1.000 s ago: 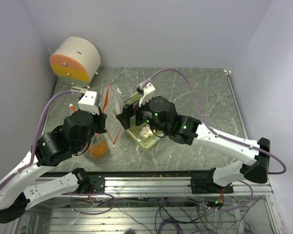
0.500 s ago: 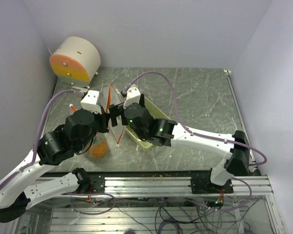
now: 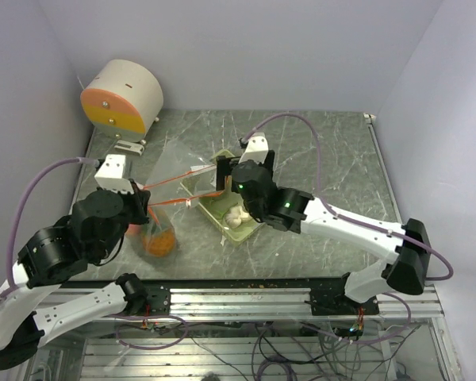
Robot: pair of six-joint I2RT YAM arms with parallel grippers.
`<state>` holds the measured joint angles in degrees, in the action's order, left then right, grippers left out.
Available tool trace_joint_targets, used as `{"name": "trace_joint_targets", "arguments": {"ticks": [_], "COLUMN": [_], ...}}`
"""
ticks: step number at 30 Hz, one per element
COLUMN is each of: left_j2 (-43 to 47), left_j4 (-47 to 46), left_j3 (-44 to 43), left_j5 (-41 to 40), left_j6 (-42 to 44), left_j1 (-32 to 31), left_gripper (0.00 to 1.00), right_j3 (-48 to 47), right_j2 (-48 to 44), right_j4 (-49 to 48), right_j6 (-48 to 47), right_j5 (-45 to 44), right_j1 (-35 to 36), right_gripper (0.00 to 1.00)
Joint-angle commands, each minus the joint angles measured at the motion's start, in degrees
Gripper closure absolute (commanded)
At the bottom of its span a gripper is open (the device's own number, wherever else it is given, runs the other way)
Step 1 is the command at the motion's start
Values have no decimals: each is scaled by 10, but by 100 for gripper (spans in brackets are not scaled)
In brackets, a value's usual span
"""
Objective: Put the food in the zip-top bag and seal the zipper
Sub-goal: Open the zipper of the food storage bag at the center of the board, then pick up the fake fruit from the bin.
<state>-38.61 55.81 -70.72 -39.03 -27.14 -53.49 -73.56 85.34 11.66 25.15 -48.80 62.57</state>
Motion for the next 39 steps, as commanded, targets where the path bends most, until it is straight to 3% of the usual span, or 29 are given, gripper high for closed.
{"name": "trace_joint_targets", "arguments": {"ticks": [1, 5, 11, 19, 31, 35, 39], "left_j2": [18, 13, -10, -48, -93, -89, -69], "left_j4": [75, 98, 87, 11, -50, -36, -7], "left_j3": [-29, -40, -50, 13, 65, 51, 20], "left_j5": [-75, -89, -80, -52, -44, -55, -81], "left_j6": [-5, -13, -2, 15, 13, 13, 15], "left_j1": [5, 5, 4, 5, 4, 4, 4], "left_gripper": [93, 93, 93, 93, 93, 93, 93], "right_j3": [37, 35, 61, 87, 105, 123, 130], "right_j2": [-28, -12, 14, 11, -121, -173, -200], "right_j4": [-25, -26, -137, -165, -129, -106, -41], "right_j6": [-31, -31, -31, -25, -37, -32, -12], "right_j5": [115, 165, 400, 407, 379, 347, 254], "right_j1": [-41, -48, -43, -35, -25, -25, -32], "right_gripper": [4, 4, 6, 3, 0, 0, 0]}}
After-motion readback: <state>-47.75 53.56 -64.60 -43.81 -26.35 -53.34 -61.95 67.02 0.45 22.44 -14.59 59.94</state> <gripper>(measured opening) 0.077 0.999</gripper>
